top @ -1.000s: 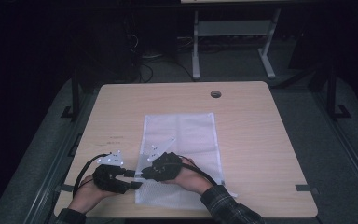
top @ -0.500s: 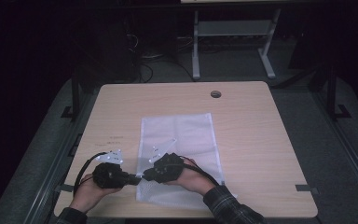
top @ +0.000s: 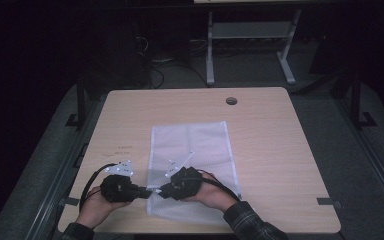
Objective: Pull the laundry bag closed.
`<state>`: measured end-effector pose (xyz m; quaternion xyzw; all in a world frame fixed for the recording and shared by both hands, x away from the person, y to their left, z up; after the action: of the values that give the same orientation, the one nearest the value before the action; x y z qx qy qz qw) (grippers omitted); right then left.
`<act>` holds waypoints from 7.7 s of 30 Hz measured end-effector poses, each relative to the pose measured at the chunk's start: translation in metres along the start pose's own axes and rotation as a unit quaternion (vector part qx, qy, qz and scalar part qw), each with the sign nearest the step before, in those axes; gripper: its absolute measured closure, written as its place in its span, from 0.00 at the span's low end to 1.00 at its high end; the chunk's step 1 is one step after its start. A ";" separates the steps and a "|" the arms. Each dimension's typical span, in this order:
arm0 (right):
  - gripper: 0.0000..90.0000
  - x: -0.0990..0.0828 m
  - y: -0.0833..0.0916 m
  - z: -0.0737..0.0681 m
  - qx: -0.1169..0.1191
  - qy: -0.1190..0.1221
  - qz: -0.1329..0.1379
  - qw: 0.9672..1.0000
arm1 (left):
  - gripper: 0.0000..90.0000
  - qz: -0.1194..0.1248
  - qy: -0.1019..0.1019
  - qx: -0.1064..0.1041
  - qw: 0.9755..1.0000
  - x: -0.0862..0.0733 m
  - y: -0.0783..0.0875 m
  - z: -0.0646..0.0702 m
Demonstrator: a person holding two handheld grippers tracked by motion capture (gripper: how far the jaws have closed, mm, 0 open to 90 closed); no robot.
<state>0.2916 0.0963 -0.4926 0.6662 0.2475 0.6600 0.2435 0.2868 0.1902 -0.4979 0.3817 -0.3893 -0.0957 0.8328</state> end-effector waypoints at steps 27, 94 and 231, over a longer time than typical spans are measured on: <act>0.83 -0.006 -0.005 -0.001 0.022 -0.019 -0.008 1.000 | 0.95 -0.003 -0.017 0.004 1.000 0.001 -0.001 0.004; 0.96 -0.034 0.017 0.008 -0.010 -0.025 -0.036 0.999 | 0.96 -0.009 0.016 0.010 1.000 -0.004 0.003 -0.006; 0.96 -0.118 0.107 0.008 -0.058 -0.078 -0.072 0.993 | 0.96 -0.018 0.048 0.020 0.999 -0.012 0.008 -0.016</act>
<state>0.3000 -0.0614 -0.5122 0.6807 0.2362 0.6004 0.3469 0.2886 0.2103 -0.5052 0.4091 -0.3441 -0.0846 0.8409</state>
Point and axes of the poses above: each handheld gripper's, and its own axes: y roughly backward along the jaws, x roughly out of its top, z roughly to its right, the point moved 10 cm from there along -y, roughly forward along the jaws, and after that the axes turned 13 degrees about y, right-handed, at the moved point
